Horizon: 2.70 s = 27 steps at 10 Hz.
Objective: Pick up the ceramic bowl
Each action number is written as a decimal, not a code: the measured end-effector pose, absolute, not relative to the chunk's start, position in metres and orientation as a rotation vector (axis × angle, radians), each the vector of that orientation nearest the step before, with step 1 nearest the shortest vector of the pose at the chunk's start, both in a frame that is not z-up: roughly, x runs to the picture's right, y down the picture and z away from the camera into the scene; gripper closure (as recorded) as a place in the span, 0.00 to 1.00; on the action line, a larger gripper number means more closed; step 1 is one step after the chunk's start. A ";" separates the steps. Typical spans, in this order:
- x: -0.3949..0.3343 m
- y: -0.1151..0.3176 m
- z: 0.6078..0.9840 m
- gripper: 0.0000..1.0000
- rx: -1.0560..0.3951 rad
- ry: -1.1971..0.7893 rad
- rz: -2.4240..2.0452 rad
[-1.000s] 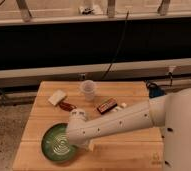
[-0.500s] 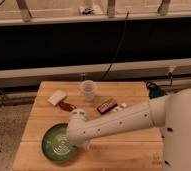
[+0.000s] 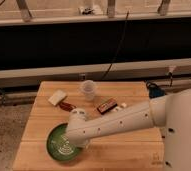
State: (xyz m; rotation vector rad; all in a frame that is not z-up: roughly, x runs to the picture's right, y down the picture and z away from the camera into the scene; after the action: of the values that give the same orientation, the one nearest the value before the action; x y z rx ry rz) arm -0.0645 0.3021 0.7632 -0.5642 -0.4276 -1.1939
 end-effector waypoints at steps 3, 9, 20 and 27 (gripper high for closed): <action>-0.063 0.302 0.762 1.00 -0.567 -0.426 -1.194; -0.055 0.275 0.744 1.00 -0.530 -0.409 -1.210; -0.047 0.229 0.707 1.00 -0.472 -0.393 -1.253; -0.049 0.220 0.698 1.00 -0.455 -0.405 -1.273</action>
State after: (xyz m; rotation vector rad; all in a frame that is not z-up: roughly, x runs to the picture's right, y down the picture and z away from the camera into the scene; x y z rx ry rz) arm -0.0490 0.2199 0.6975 -0.4555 -0.4051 -1.2727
